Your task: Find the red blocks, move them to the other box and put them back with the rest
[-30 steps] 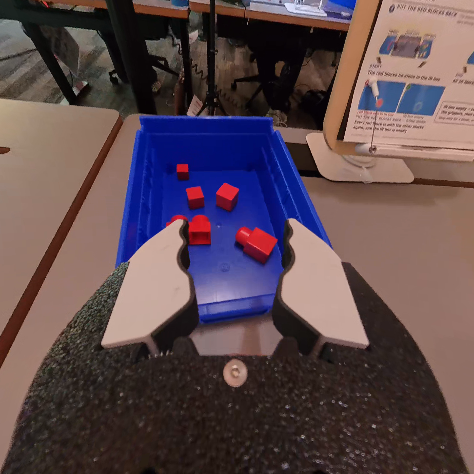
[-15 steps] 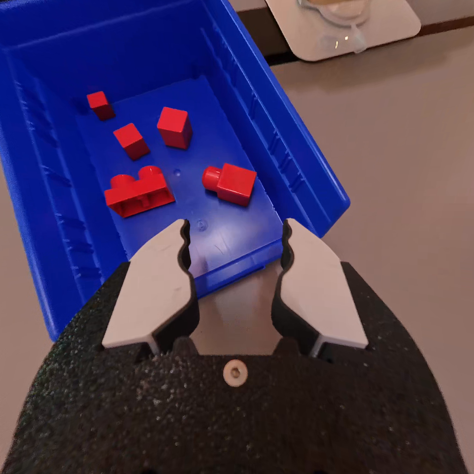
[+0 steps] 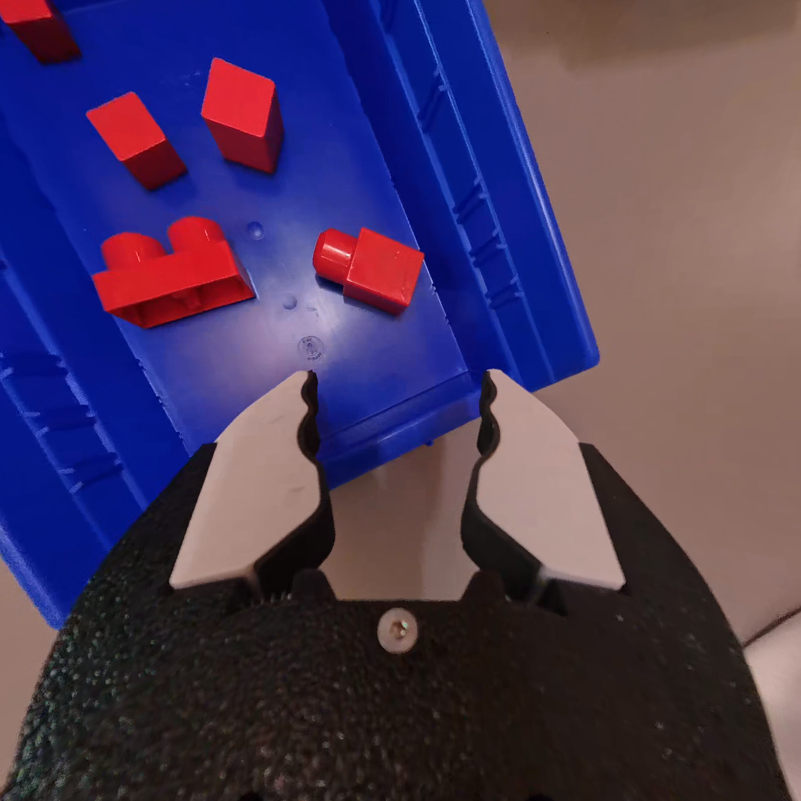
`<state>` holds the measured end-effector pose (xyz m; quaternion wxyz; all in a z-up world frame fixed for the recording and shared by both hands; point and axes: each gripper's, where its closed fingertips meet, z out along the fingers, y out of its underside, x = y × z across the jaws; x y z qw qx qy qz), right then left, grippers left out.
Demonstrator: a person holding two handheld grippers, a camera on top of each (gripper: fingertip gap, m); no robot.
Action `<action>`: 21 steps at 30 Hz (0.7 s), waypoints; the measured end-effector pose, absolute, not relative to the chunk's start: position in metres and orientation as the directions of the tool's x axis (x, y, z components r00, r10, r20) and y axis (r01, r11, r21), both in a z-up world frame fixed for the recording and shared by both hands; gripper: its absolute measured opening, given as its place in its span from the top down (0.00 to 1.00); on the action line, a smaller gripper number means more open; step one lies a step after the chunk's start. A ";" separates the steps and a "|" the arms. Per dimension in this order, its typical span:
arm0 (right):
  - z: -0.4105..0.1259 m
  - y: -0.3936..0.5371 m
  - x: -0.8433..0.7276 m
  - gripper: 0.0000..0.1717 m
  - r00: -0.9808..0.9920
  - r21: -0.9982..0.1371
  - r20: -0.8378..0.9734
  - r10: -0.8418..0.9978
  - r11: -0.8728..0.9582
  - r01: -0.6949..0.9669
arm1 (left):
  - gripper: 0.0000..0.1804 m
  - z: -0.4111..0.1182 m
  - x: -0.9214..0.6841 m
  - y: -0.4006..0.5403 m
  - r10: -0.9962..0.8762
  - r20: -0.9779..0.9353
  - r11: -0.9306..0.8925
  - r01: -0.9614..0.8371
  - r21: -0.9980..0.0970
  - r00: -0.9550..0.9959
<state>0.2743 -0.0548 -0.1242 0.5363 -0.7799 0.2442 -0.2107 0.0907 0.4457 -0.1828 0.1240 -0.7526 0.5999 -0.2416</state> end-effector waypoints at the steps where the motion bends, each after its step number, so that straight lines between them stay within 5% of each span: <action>1: -0.124 -0.056 0.274 0.48 0.792 -0.939 0.076 -0.606 -0.311 -0.148 | 0.60 -0.182 0.093 0.448 -0.954 0.236 -0.277 -0.839 -0.469 0.184; 10: -0.120 -0.061 0.272 0.48 0.798 -0.946 0.086 -0.596 -0.300 -0.122 | 0.59 -0.176 0.124 0.457 -0.805 0.435 -0.565 -0.747 -0.350 0.405; 21: -0.118 -0.063 0.265 0.47 0.818 -0.955 0.081 -0.570 -0.279 -0.101 | 0.61 -0.207 0.142 0.460 -0.692 0.345 -0.711 -0.680 -0.176 0.634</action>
